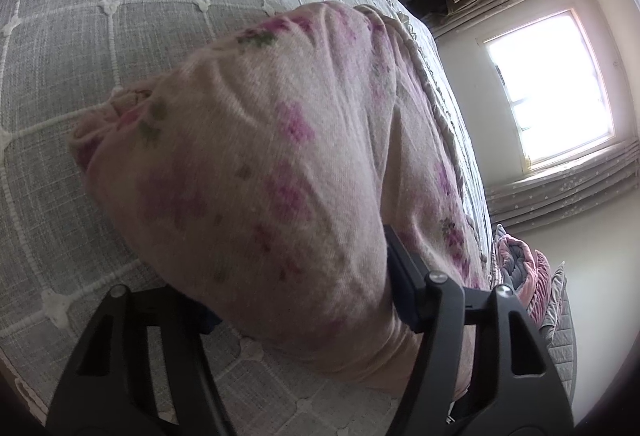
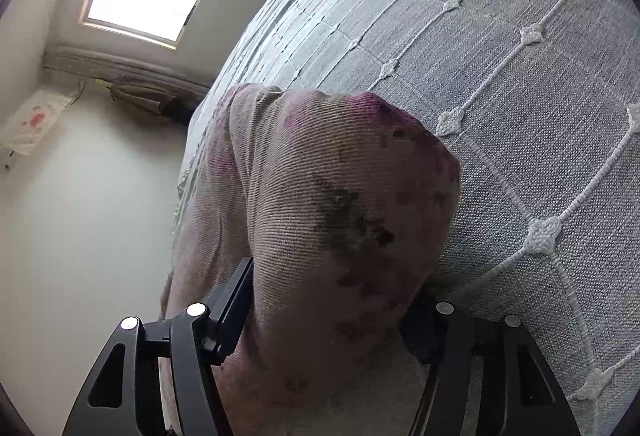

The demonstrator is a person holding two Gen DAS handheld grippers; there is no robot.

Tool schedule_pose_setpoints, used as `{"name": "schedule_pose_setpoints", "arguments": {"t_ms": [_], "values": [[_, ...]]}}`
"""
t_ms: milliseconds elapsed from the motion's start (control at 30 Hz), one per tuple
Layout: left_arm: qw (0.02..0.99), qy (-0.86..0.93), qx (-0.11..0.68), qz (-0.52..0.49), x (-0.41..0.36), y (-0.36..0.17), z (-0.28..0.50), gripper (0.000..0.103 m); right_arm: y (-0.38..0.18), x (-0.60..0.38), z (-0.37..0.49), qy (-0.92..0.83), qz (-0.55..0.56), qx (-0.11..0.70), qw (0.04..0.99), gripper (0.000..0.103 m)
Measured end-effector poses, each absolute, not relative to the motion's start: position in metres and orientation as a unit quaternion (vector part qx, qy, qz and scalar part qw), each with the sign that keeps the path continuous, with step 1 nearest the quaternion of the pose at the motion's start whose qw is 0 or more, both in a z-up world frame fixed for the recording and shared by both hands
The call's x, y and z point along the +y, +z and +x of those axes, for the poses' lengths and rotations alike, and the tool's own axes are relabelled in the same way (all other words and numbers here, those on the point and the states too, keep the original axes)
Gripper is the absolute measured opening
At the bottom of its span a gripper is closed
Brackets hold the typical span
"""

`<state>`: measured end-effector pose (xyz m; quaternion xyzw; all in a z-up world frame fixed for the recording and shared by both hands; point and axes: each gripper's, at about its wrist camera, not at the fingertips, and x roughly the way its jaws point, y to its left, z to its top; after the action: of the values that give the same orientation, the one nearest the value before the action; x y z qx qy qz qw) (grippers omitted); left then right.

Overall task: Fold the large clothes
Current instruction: 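Clamp the folded jacket bundle between both grippers, then lift the jacket bundle with both grippers and set it at the bed's head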

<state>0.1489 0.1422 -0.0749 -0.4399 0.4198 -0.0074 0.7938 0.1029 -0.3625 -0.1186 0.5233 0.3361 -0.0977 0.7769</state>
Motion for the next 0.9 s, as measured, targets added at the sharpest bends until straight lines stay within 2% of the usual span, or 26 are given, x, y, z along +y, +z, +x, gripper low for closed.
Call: {"name": "schedule_pose_setpoints", "arguments": {"t_ms": [233, 300, 367, 567, 667, 900], "values": [[0.793, -0.010, 0.416, -0.444, 0.143, -0.075, 0.150, 0.059, -0.121, -0.364, 0.102, -0.092, 0.523, 0.334, 0.779, 0.060], [0.797, -0.011, 0.411, -0.442, 0.144, -0.073, 0.148, 0.053, -0.119, -0.364, 0.103, -0.089, 0.518, 0.335, 0.782, 0.054], [0.807, -0.016, 0.400, -0.433, 0.143, -0.067, 0.146, 0.047, -0.112, -0.362, 0.104, -0.089, 0.508, 0.336, 0.788, 0.044], [0.832, -0.029, 0.369, -0.413, 0.141, -0.041, 0.141, 0.034, -0.081, -0.356, 0.108, -0.087, 0.456, 0.337, 0.819, 0.029], [0.839, -0.037, 0.355, -0.411, 0.143, -0.025, 0.138, 0.031, -0.056, -0.350, 0.108, -0.078, 0.416, 0.331, 0.843, 0.026], [0.838, -0.069, 0.342, -0.420, 0.162, 0.012, 0.112, 0.029, -0.017, -0.355, 0.083, -0.028, 0.429, 0.322, 0.843, 0.023]]}}
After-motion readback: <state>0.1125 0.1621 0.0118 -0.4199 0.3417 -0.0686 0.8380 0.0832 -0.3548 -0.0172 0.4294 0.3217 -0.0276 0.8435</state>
